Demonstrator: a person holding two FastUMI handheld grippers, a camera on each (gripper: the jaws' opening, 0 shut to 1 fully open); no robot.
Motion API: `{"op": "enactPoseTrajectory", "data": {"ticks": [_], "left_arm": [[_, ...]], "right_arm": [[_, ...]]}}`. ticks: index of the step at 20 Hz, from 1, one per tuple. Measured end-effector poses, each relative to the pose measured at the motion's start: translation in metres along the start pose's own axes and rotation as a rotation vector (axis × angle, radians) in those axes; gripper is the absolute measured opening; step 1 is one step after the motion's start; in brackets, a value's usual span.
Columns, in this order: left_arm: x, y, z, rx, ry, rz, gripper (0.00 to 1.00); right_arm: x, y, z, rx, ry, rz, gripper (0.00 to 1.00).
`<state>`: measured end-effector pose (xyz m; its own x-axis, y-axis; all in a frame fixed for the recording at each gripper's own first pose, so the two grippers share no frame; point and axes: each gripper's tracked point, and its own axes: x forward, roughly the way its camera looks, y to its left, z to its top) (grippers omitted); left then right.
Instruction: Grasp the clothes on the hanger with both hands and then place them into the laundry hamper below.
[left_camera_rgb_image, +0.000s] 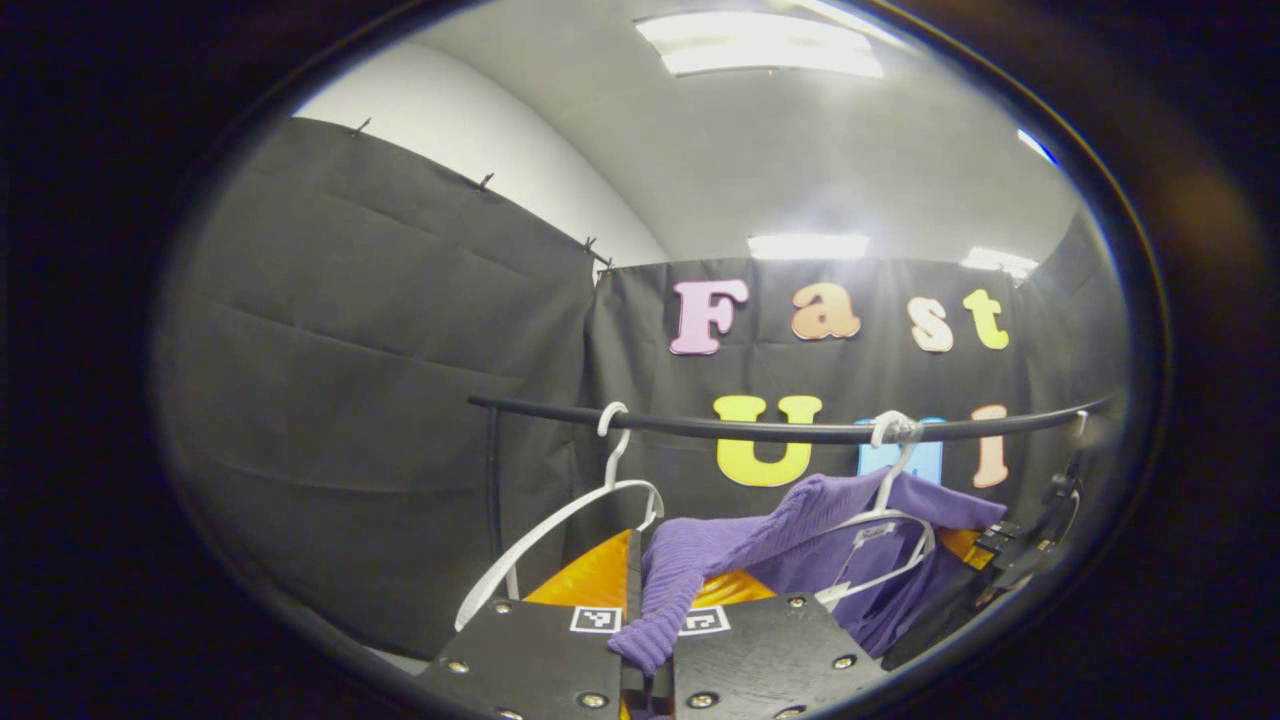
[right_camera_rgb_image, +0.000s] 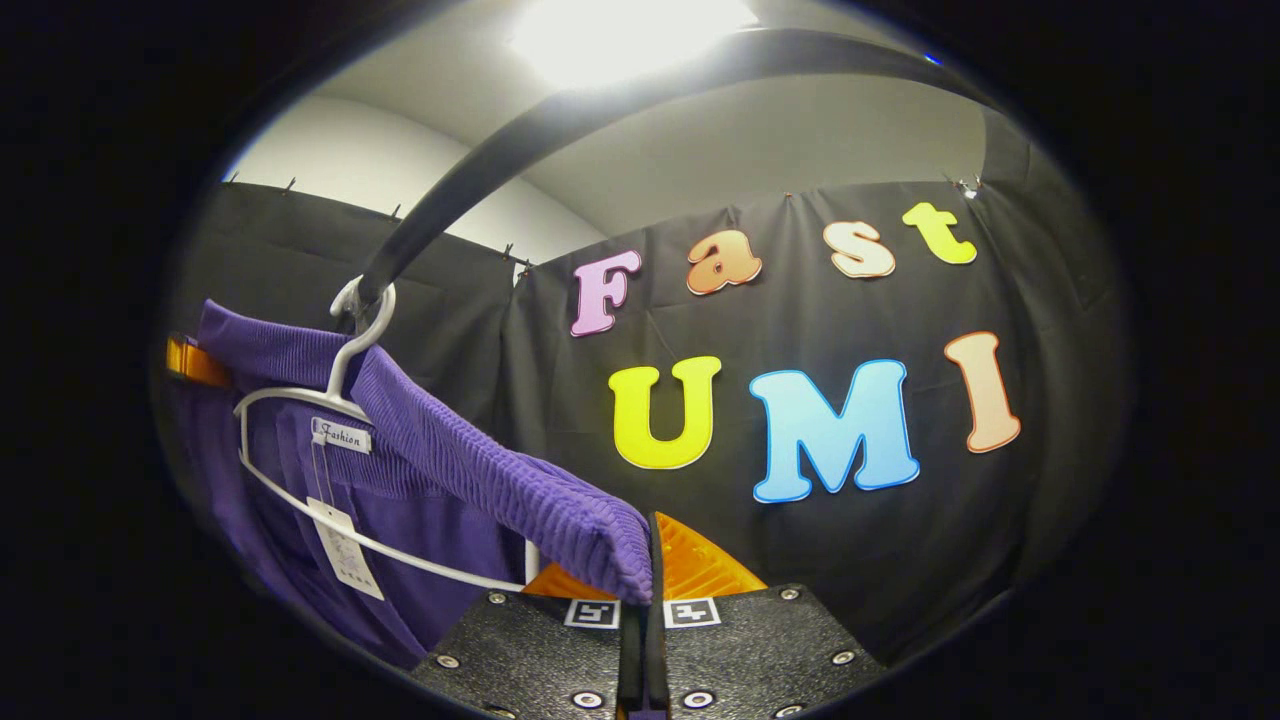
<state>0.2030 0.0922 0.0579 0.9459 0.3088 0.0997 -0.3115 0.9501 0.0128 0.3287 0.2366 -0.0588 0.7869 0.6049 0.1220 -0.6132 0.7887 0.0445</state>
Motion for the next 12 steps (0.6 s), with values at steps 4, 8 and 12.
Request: {"op": "enactPoseTrajectory", "data": {"ticks": [4,8,12], "left_arm": [[0.001,0.011,0.007,0.107,0.050,-0.024,0.00],[-0.002,0.017,0.008,0.166,0.077,-0.041,0.00],[0.001,0.029,0.004,0.127,0.103,-0.089,0.00]], "right_arm": [[-0.008,0.016,0.008,-0.058,-0.023,0.016,0.01],[-0.012,0.028,0.005,-0.059,-0.017,0.019,0.02],[-0.013,0.033,0.007,-0.077,-0.009,0.014,0.02]]}}
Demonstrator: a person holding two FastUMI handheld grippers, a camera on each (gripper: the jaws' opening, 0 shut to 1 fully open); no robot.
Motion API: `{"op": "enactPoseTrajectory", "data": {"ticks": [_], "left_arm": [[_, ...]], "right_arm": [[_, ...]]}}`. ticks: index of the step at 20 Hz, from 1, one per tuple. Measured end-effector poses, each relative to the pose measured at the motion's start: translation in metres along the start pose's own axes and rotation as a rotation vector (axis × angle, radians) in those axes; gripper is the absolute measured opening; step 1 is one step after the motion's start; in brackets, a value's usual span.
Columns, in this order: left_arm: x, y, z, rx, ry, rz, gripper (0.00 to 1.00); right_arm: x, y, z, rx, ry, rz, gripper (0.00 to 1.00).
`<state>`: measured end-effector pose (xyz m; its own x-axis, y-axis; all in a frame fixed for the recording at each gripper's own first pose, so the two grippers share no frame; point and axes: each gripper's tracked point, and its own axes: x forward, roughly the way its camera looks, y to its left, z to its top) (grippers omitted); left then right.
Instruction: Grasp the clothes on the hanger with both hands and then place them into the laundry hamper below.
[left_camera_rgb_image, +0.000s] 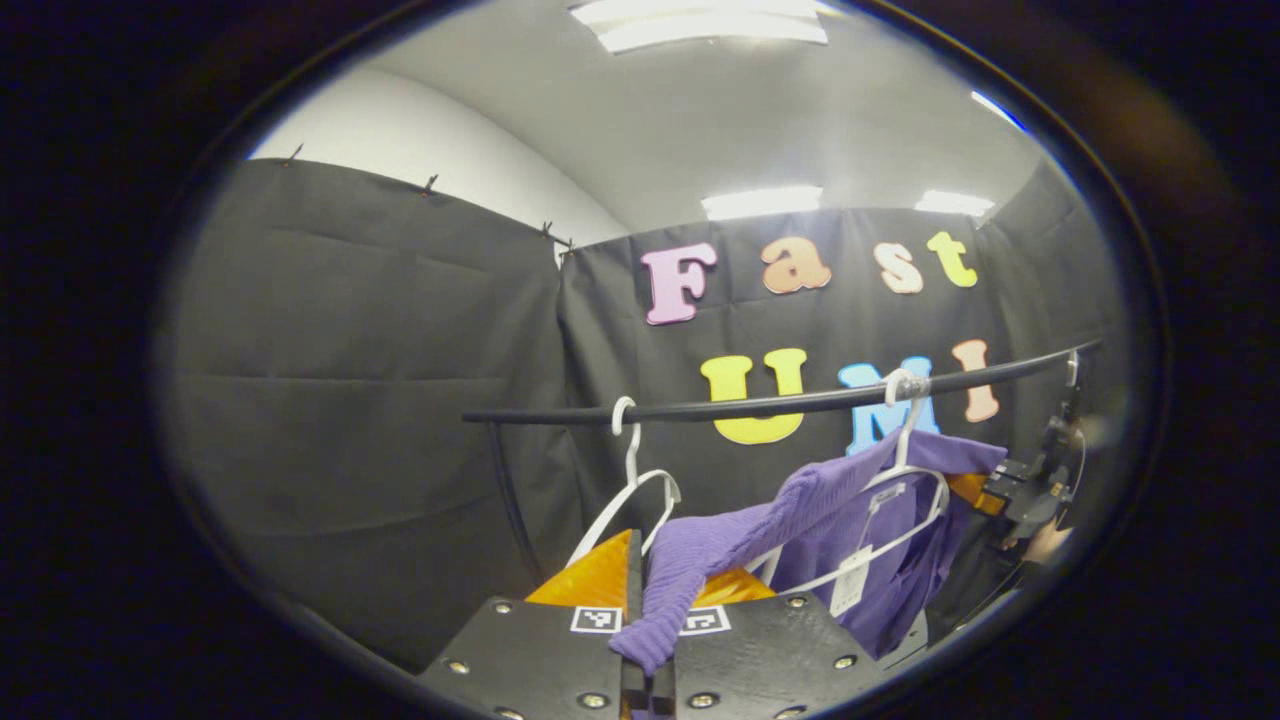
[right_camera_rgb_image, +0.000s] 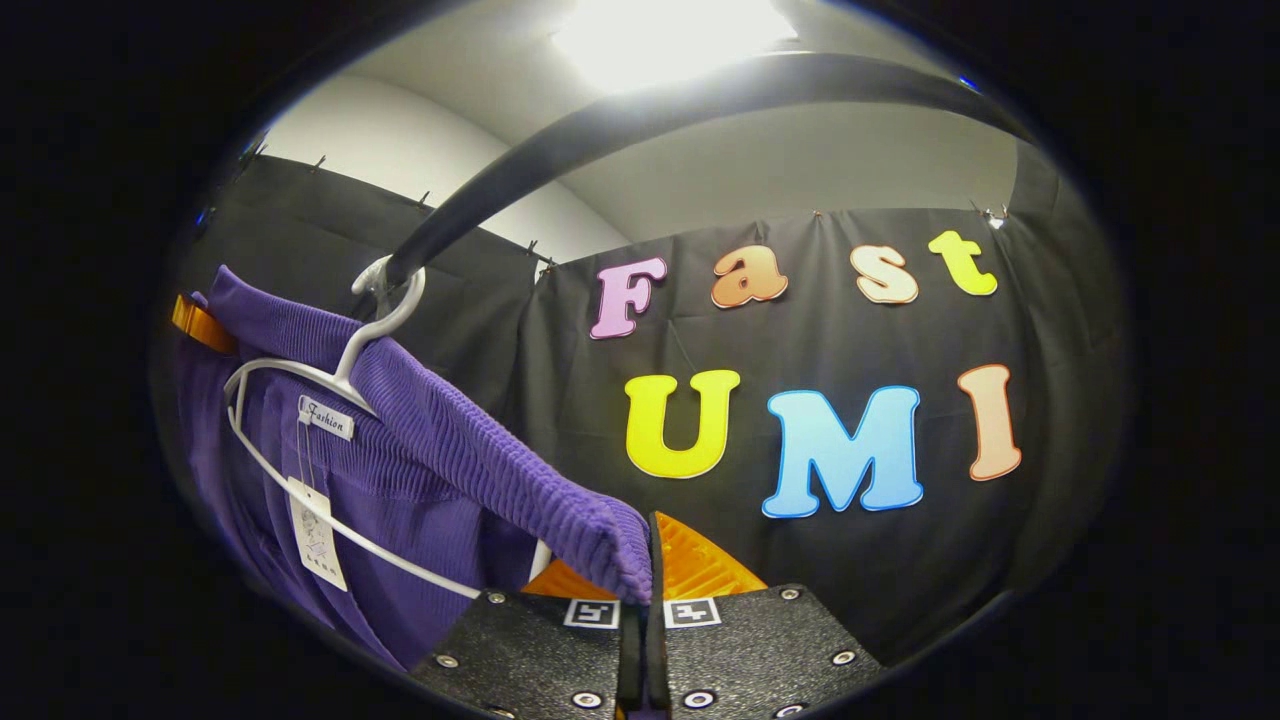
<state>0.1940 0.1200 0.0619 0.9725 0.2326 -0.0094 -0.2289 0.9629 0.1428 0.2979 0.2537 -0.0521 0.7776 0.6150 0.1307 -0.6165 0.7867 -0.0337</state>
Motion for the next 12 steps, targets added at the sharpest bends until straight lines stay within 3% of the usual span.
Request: {"op": "enactPoseTrajectory", "data": {"ticks": [4,12], "left_arm": [[0.009,0.017,-0.023,0.002,0.063,-0.071,0.00],[0.038,0.024,-0.078,-0.125,0.097,-0.243,0.00]], "right_arm": [[0.000,0.003,0.004,-0.044,0.014,-0.028,0.02],[-0.013,0.015,0.005,-0.089,0.072,-0.163,0.02]]}}
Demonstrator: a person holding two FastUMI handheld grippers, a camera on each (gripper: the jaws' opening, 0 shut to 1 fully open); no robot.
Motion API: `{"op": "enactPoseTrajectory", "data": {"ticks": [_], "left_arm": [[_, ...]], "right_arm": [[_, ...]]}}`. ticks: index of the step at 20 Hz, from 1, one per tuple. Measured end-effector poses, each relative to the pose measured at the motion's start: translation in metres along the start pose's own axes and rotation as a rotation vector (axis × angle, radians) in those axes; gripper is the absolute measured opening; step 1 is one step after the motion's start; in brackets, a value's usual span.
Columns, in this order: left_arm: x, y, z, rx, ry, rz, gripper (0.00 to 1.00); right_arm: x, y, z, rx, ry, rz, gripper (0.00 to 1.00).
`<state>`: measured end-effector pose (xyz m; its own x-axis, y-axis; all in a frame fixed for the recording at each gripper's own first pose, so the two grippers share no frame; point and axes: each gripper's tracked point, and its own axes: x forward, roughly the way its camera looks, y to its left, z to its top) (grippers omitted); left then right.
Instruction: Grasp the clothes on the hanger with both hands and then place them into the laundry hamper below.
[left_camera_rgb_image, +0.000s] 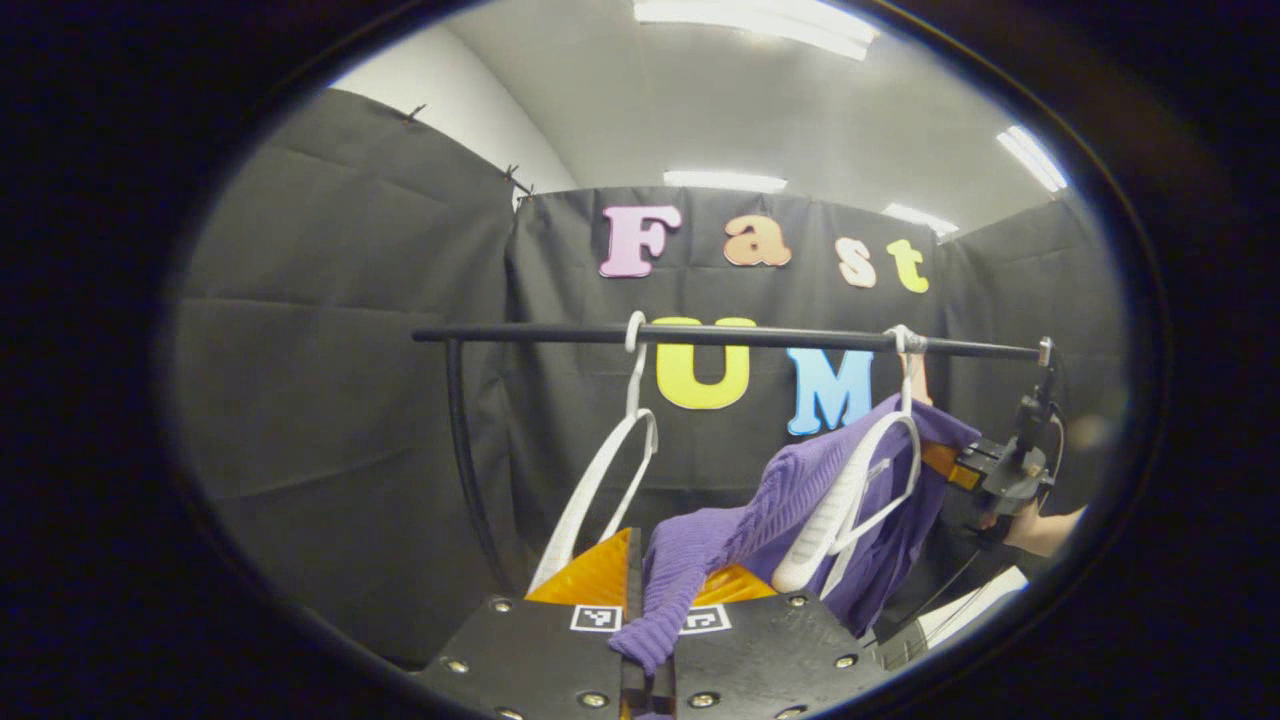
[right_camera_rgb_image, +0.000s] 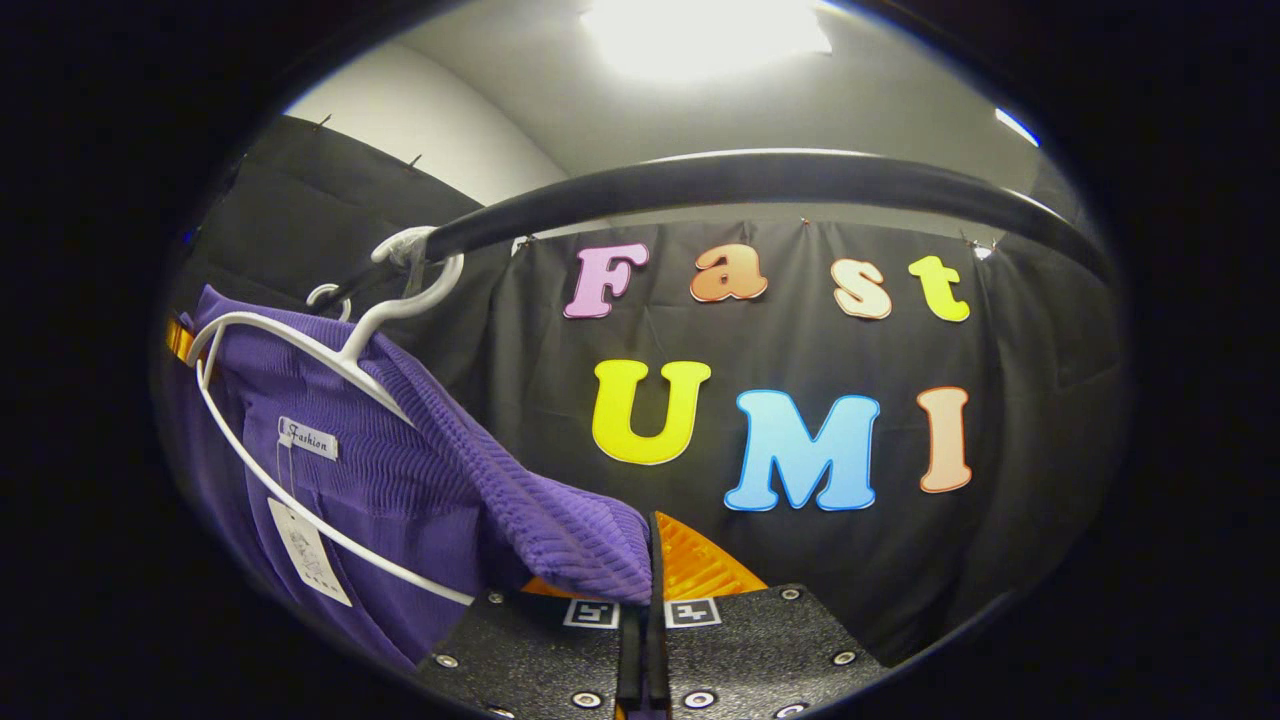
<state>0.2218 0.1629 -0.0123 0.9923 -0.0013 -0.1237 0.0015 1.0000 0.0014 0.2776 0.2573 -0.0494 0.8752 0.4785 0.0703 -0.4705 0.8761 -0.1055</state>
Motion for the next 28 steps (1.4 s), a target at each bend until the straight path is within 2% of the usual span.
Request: {"op": "enactPoseTrajectory", "data": {"ticks": [5,11,16,19,28], "left_arm": [[0.022,-0.002,-0.028,-0.063,-0.003,-0.089,0.00],[0.024,-0.035,-0.052,-0.093,-0.062,-0.124,0.00],[0.034,-0.074,-0.068,-0.108,-0.090,-0.110,0.00],[0.038,-0.097,-0.074,-0.151,-0.077,-0.119,0.00],[0.061,-0.160,-0.081,-0.091,-0.058,-0.085,0.00]], "right_arm": [[-0.008,-0.013,0.005,-0.049,0.020,-0.087,0.02],[-0.014,-0.029,0.005,0.001,0.048,-0.167,0.03],[-0.016,-0.054,0.009,-0.007,0.034,-0.200,0.03],[-0.018,-0.071,0.003,-0.022,0.038,-0.213,0.03],[-0.022,-0.128,-0.043,0.029,0.094,-0.224,0.03]]}}
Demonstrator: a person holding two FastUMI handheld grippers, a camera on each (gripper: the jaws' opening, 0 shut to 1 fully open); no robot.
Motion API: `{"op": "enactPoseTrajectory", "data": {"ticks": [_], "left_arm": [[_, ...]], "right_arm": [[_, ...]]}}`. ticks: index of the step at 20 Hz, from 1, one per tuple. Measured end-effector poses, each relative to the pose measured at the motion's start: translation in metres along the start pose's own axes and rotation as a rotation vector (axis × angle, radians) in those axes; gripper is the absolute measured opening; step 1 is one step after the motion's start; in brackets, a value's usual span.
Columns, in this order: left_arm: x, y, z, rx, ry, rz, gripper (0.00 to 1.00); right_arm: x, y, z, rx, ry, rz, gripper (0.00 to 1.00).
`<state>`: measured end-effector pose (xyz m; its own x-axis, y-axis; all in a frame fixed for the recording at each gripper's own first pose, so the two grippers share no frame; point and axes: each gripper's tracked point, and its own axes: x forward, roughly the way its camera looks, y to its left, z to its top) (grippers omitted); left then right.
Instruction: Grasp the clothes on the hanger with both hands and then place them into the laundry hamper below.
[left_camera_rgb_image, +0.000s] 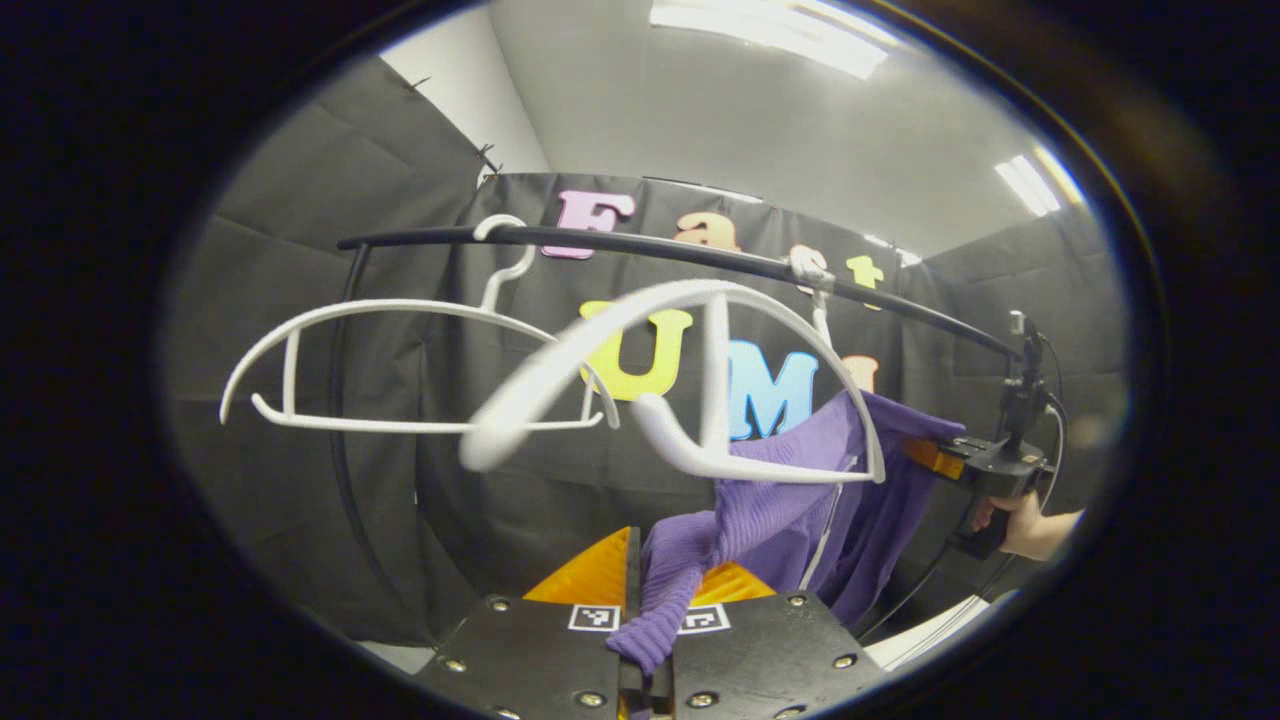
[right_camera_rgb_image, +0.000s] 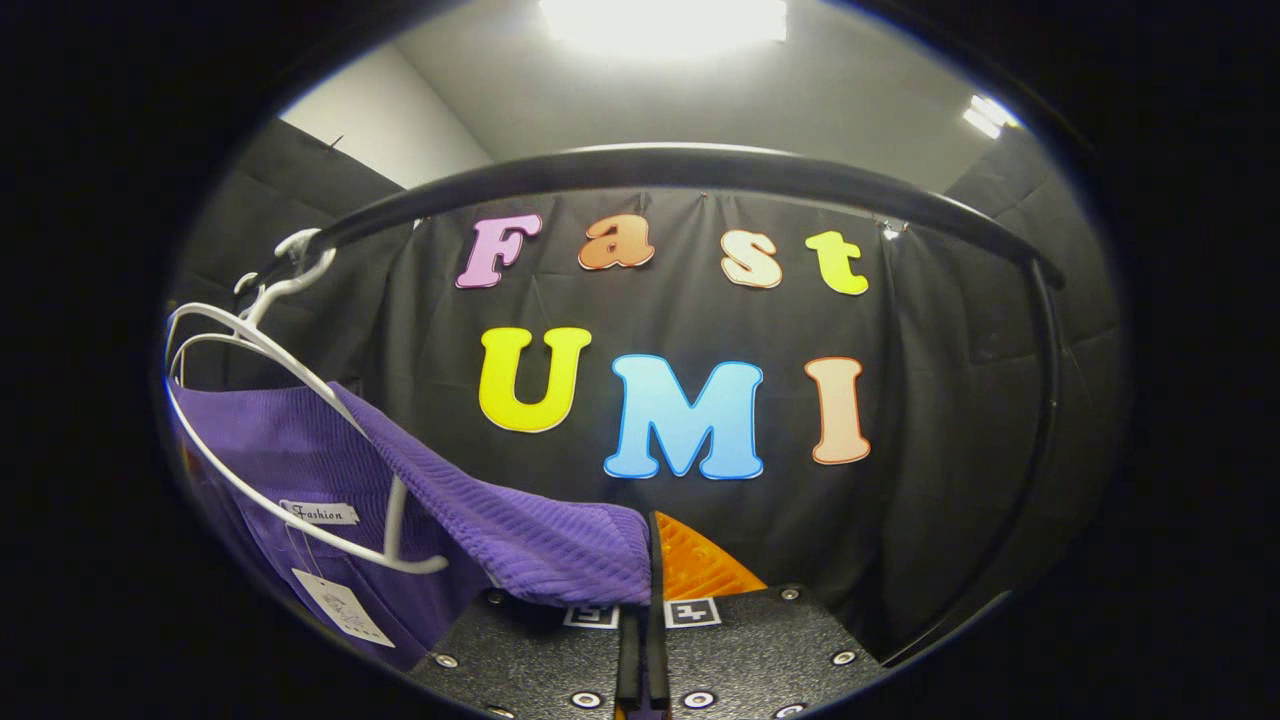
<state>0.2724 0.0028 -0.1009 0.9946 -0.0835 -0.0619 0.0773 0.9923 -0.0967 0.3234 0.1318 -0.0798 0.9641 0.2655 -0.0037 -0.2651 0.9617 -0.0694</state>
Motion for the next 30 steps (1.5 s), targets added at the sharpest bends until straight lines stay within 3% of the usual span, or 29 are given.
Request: {"op": "enactPoseTrajectory", "data": {"ticks": [5,9,15,25,27,28,30], "left_arm": [[0.008,-0.018,-0.018,-0.014,0.021,0.080,0.00],[0.013,-0.044,-0.036,-0.072,0.043,0.122,0.00],[0.010,-0.069,-0.065,-0.057,0.110,0.149,0.00],[-0.076,-0.056,-0.104,-0.079,0.216,0.198,0.00],[-0.093,-0.048,-0.109,-0.074,0.235,0.189,0.00],[-0.102,-0.044,-0.111,-0.065,0.247,0.181,0.05],[-0.118,-0.032,-0.112,-0.050,0.249,0.160,0.00]], "right_arm": [[0.002,-0.016,-0.028,-0.066,0.006,0.057,0.03],[0.011,-0.042,-0.063,-0.013,0.079,0.072,0.03],[-0.026,-0.054,-0.115,0.053,0.196,0.110,0.02],[-0.098,-0.033,-0.149,0.145,0.331,0.150,0.04],[-0.121,-0.024,-0.154,0.126,0.359,0.152,0.04],[-0.133,-0.020,-0.156,0.121,0.378,0.152,0.04],[-0.156,-0.008,-0.161,0.120,0.411,0.142,0.04]]}}
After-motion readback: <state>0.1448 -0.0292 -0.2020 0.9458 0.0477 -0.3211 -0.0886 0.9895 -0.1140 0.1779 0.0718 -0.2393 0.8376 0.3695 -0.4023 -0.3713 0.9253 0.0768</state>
